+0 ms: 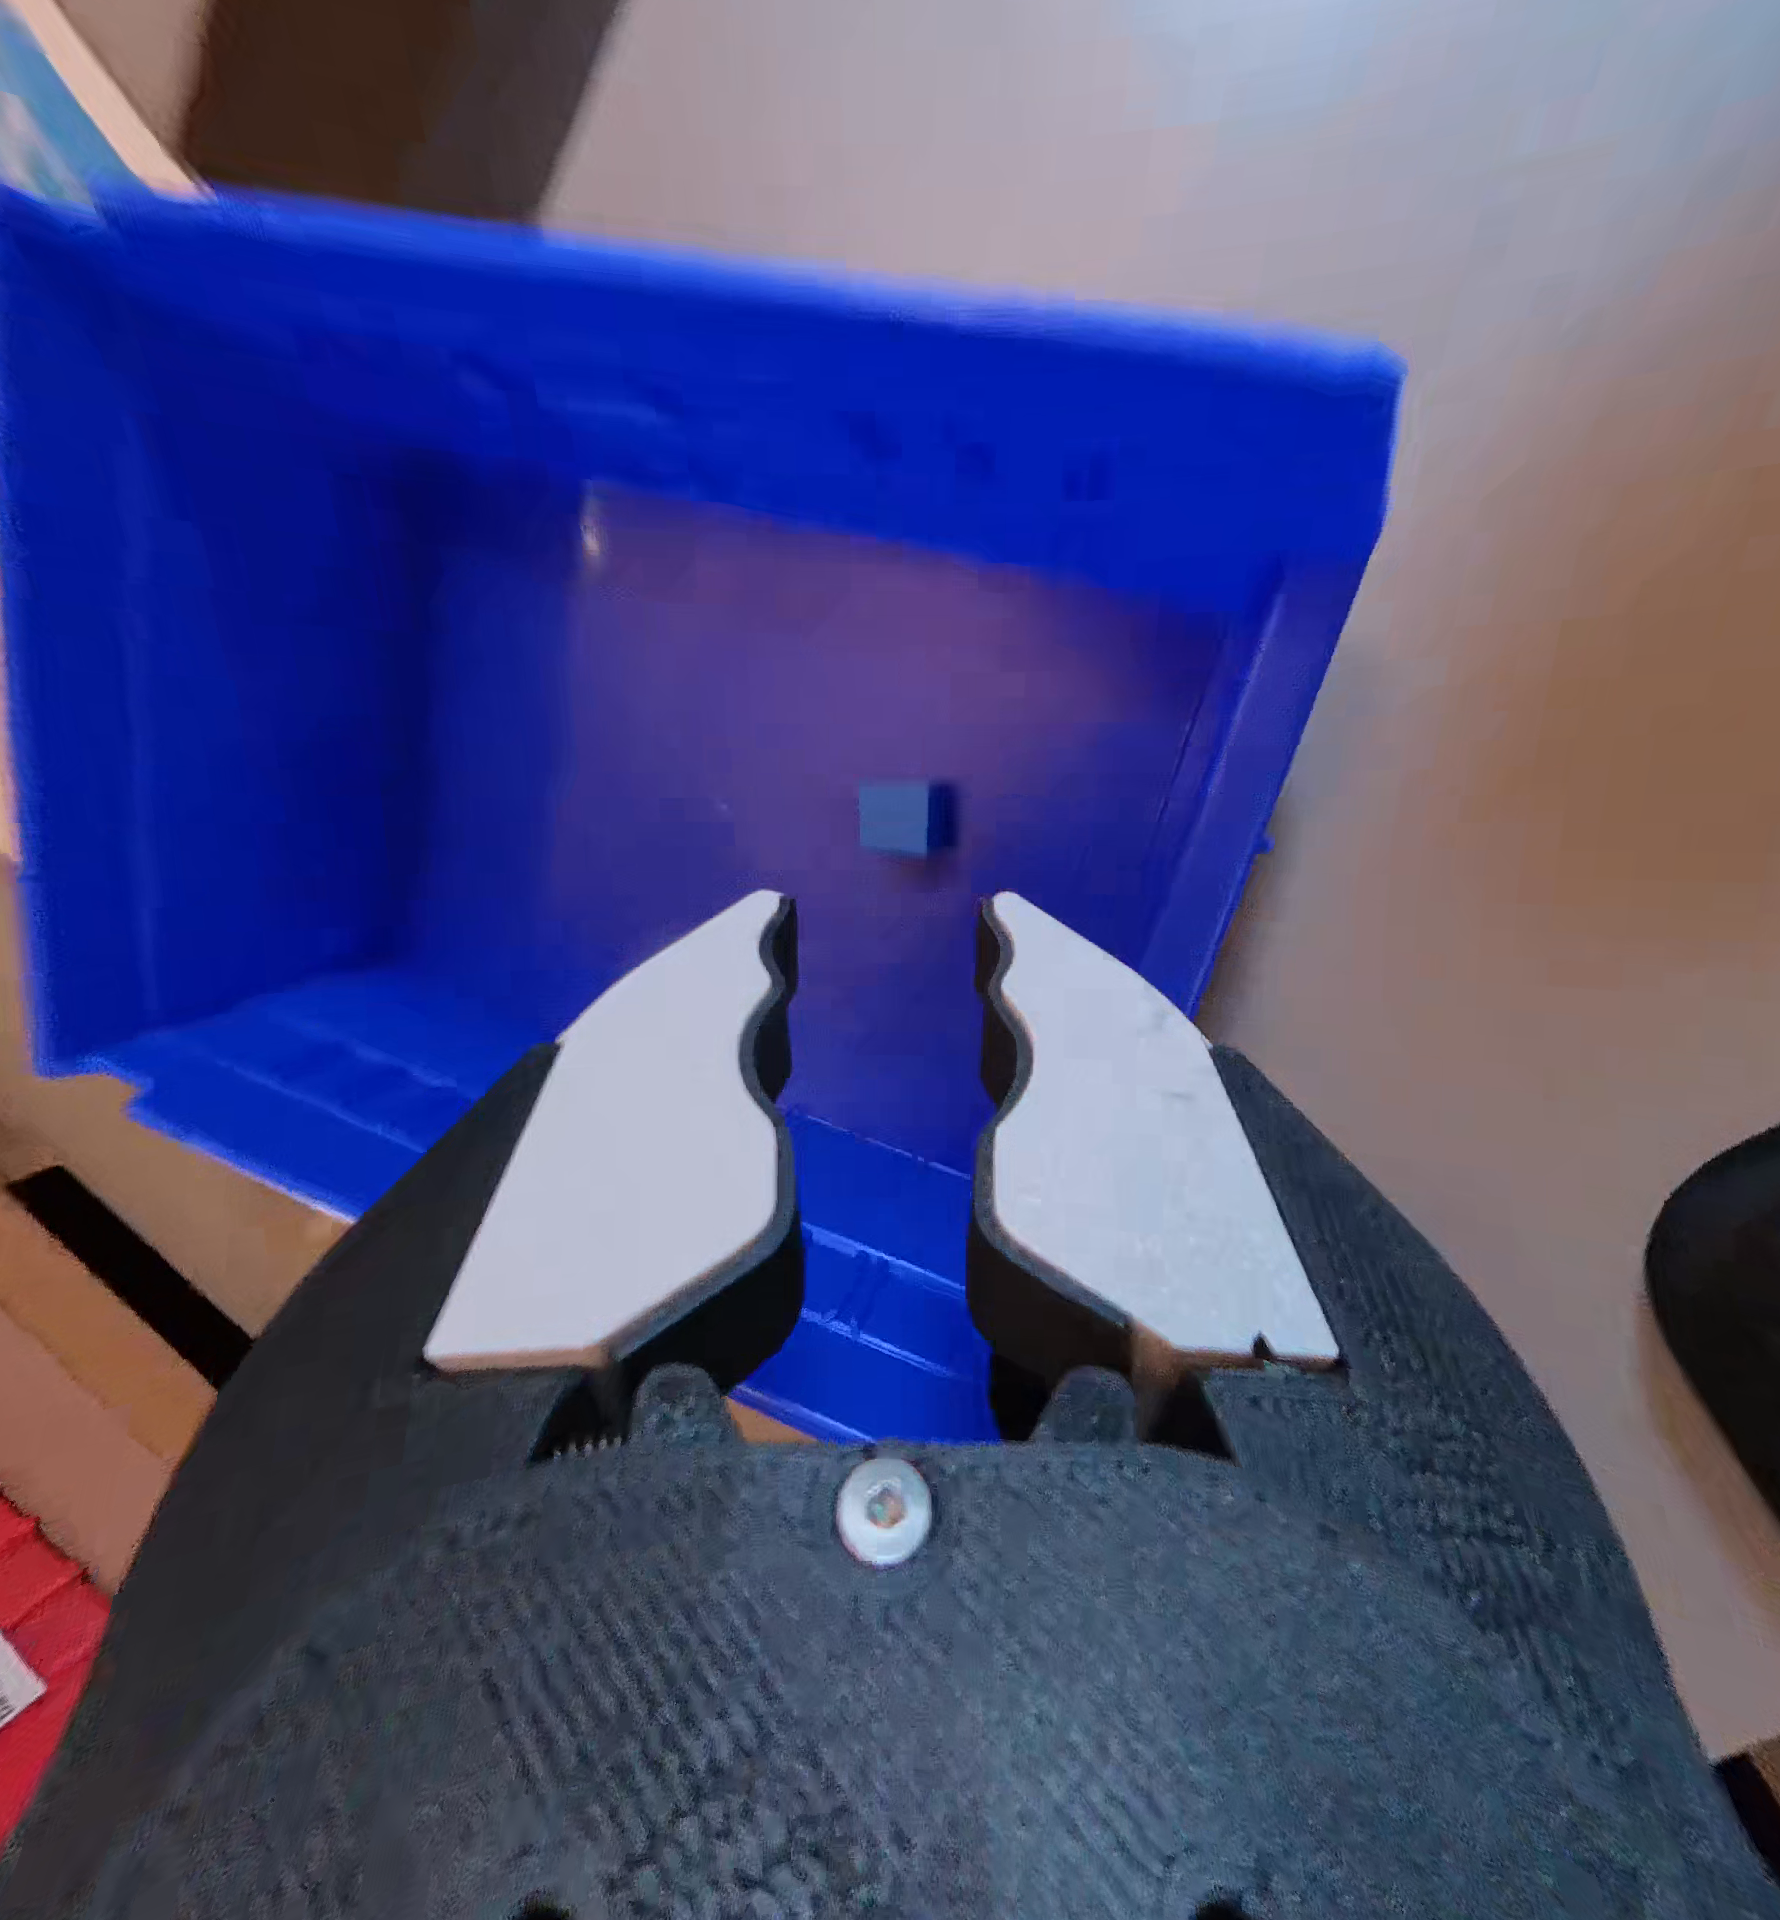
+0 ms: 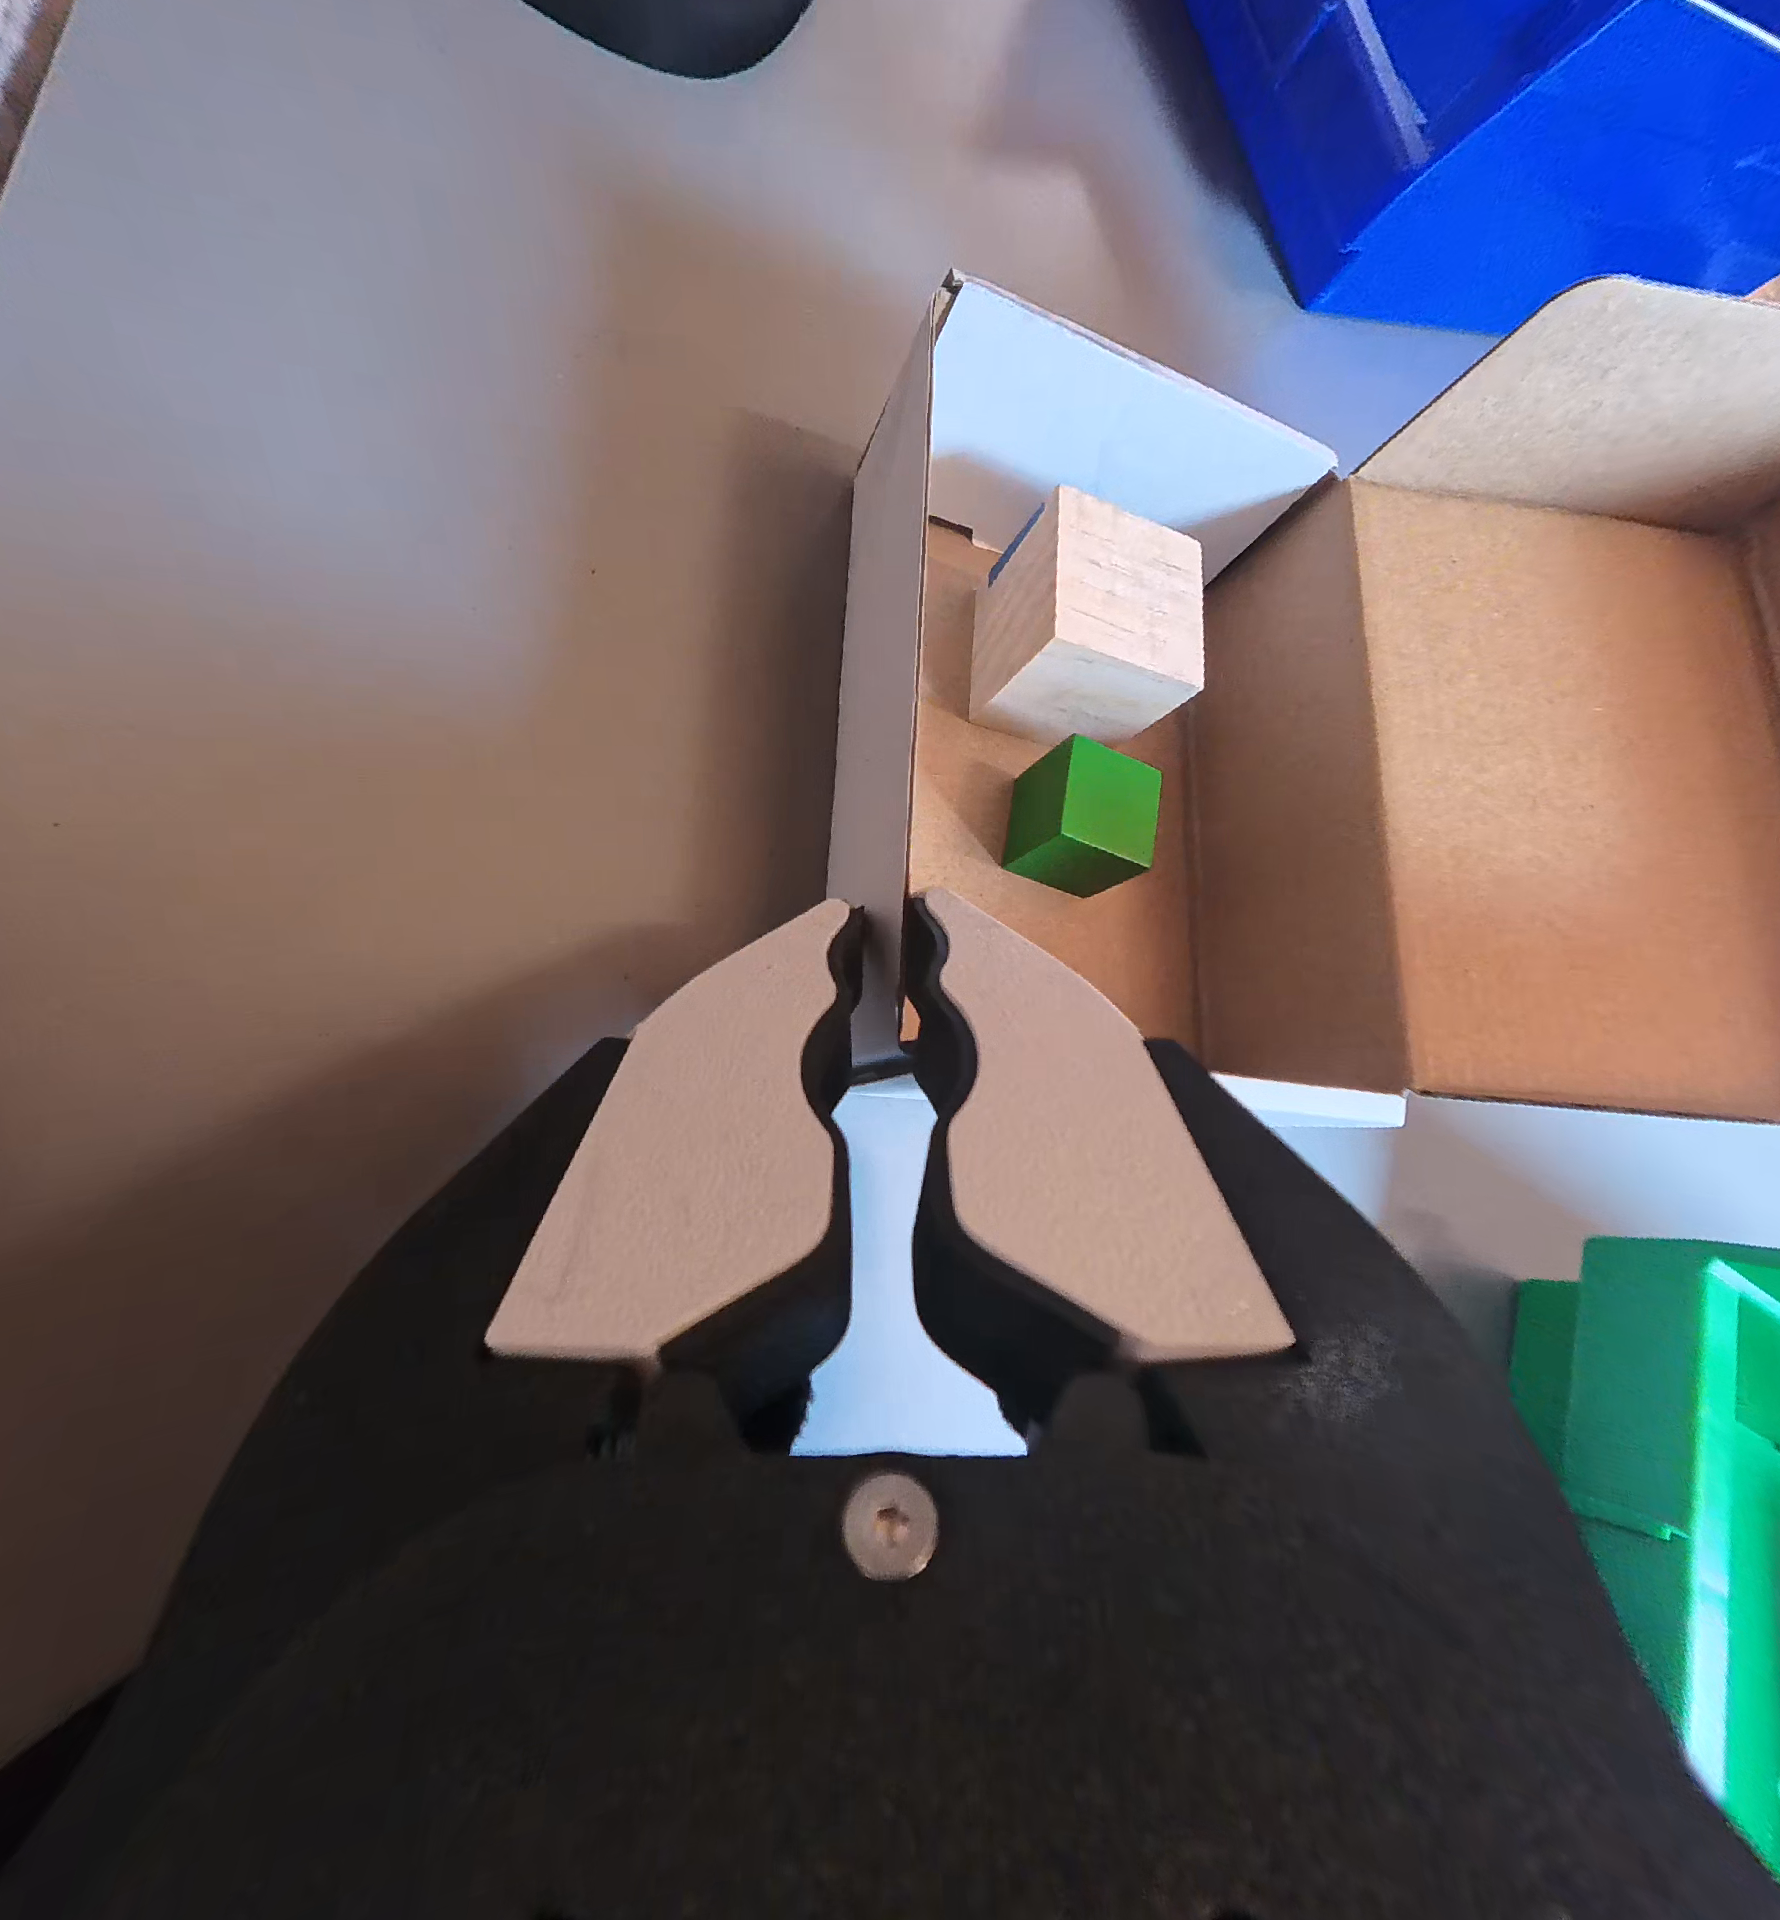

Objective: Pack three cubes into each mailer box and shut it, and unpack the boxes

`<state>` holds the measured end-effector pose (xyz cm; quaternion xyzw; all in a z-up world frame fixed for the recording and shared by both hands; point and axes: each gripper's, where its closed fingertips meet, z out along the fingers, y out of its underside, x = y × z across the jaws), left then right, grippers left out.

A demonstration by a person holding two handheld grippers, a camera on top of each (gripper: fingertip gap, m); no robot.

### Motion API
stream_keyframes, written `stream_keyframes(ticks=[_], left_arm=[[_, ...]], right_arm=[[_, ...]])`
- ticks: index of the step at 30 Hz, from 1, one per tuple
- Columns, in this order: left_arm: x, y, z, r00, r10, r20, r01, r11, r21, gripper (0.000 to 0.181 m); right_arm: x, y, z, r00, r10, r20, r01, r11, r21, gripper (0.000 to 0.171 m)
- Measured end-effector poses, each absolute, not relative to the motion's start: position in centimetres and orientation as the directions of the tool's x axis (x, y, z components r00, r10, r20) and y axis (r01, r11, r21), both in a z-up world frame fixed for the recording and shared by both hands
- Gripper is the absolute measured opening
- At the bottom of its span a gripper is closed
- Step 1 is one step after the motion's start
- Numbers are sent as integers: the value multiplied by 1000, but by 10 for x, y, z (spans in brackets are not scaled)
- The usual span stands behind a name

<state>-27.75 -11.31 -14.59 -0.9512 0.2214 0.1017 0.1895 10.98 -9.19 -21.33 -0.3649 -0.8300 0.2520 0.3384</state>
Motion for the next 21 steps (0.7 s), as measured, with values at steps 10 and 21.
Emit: stream_keyframes(ticks=[10,21], left_arm=[[-291,-97,-232,898,-395,-194,-425,-893,-148,30],[-162,-57,-91,790,-512,-339,-614,-654,-443,22]], right_arm=[[110,-92,-214,-503,782,369,436,598,-672,6],[110,-92,-214,-509,776,374,433,606,-667,6]])
